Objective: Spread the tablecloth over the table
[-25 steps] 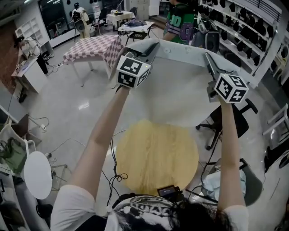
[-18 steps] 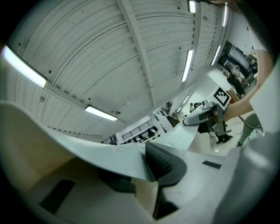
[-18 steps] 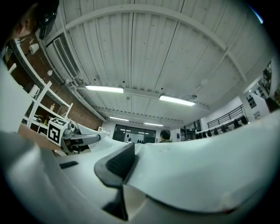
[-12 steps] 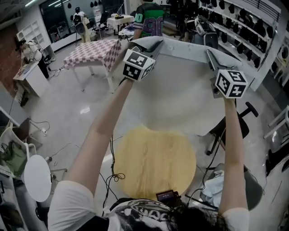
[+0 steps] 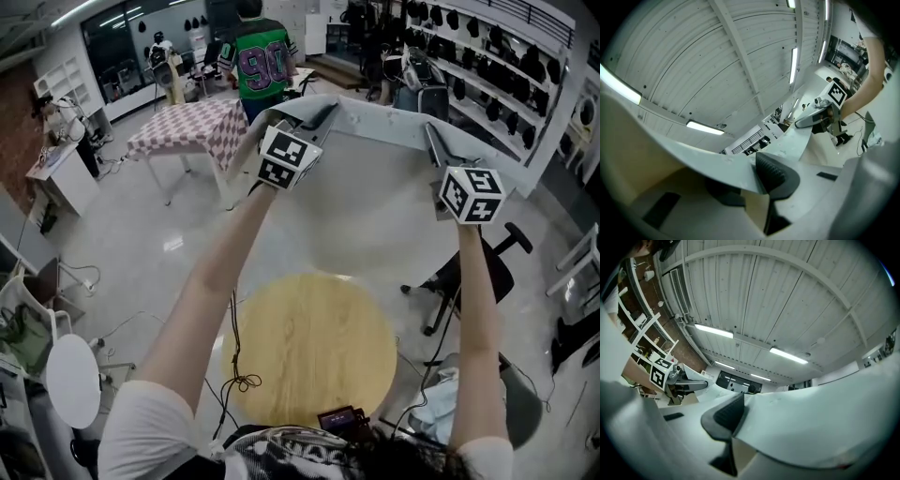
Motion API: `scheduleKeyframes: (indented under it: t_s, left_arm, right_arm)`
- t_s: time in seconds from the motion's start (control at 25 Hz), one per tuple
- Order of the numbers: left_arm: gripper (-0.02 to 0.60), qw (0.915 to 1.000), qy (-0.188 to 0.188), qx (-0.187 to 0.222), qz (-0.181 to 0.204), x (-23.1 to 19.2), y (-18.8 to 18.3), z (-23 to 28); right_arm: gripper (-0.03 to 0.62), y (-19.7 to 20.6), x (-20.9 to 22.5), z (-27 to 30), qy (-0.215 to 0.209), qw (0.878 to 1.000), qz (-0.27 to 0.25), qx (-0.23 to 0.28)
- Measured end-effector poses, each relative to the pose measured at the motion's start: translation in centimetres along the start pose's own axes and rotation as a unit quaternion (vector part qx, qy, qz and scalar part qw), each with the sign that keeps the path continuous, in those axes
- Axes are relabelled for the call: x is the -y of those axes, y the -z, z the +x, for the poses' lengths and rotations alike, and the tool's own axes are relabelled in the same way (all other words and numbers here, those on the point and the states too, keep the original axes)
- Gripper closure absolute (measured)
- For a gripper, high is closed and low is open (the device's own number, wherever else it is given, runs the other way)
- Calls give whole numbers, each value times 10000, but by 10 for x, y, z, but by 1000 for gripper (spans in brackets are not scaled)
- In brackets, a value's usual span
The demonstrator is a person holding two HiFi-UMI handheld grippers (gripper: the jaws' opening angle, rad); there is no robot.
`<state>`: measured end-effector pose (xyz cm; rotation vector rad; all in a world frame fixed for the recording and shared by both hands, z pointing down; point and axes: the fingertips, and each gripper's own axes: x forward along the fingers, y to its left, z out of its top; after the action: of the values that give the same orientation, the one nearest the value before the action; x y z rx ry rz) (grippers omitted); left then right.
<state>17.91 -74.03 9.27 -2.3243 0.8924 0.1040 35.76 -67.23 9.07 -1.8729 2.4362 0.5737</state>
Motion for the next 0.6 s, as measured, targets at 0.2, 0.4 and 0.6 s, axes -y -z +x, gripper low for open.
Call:
scheduleKeyframes:
  t_s: [0.2,0.4,0.6]
  left_arm:
    - [511,9996,114,-185,-163,30,19,-14]
    - [511,9970,213,-482,-574,73,47,-48]
    - [511,9916,323,-723,-1027,101,72,-105]
  right_arm:
    - [514,32,-6,-24,-72,9988,456,-135]
    - [514,74,-27,-61,-173,9954,864,-380]
    - [514,99,-75,-96,-257,9927,1017,-588]
